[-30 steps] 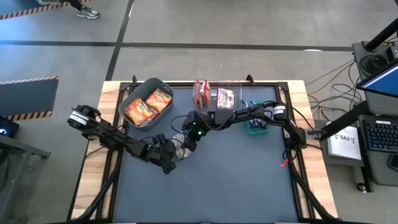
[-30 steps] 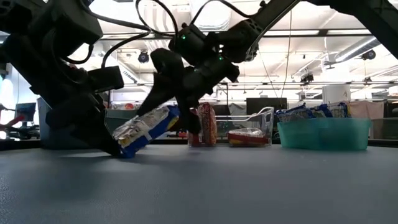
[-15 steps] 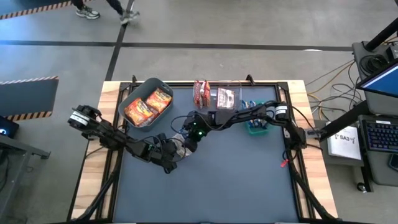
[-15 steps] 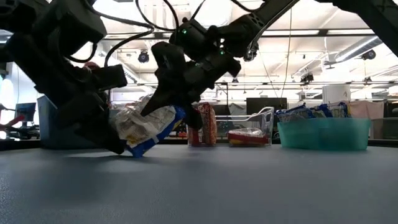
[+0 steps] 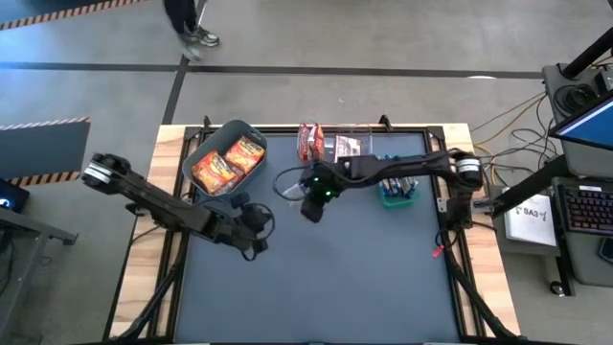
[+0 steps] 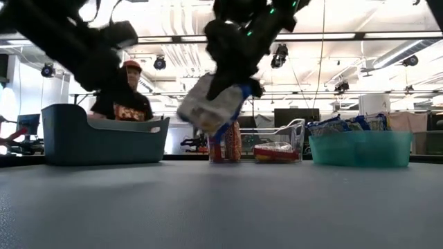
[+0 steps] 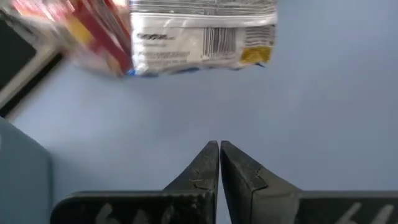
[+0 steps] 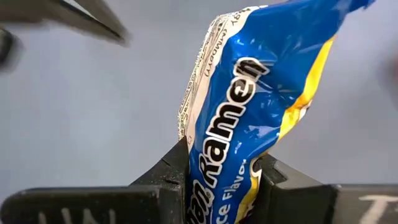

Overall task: Sort Maruchan noodles
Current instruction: Put the blue noodle pack into the transparent bin

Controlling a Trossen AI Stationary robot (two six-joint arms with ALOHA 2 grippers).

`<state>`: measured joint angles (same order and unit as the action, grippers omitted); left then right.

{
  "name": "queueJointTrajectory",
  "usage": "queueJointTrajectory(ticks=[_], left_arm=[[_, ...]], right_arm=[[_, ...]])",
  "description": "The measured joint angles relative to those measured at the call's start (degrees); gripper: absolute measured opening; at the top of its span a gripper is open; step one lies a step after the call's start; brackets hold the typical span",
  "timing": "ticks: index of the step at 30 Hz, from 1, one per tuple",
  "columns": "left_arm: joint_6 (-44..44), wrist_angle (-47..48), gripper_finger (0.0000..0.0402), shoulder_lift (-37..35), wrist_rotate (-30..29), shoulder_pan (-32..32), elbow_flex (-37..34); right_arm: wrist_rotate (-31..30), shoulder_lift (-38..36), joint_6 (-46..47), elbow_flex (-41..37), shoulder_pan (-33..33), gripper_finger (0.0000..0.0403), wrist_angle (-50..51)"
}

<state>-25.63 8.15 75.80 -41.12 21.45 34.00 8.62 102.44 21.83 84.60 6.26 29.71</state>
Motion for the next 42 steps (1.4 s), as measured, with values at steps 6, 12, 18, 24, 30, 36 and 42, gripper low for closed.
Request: queueJointTrajectory(ticks=[6,12,18,24,30,36,42], left_arm=[[4.7,0.0,0.0000,-7.3,-2.0,0.0,0.0],[7.6,0.0,0.0000,-10.7,-3.5,0.0,0.0],[8.9,0.0,0.0000,-10.7,-4.6,0.0,0.0],[8.8,0.0,0.0000,-9.8,-4.9,0.0,0.0],[8.7,0.0,0.0000,-9.3,-4.9,0.0,0.0],[8.7,0.0,0.0000,-9.3,-4.9,0.0,0.0],[8.7,0.0,0.0000,-9.3,-4.9,0.0,0.0]], right_arm=[[-11.9,-8.2,1.3,0.0,0.7,0.0080,19.0],[-22.6,-16.6,7.8,-0.3,3.1,0.0080,36.3],[-23.9,-24.3,13.0,-1.5,9.6,0.0079,46.8],[-21.8,-29.1,13.5,-5.4,17.8,0.0079,48.3],[-18.1,-31.0,12.1,-11.3,23.8,0.0079,48.5],[-15.6,-31.1,11.3,-14.9,25.7,0.0079,47.7],[-14.1,-31.1,12.0,-15.2,25.7,0.0079,47.6]])
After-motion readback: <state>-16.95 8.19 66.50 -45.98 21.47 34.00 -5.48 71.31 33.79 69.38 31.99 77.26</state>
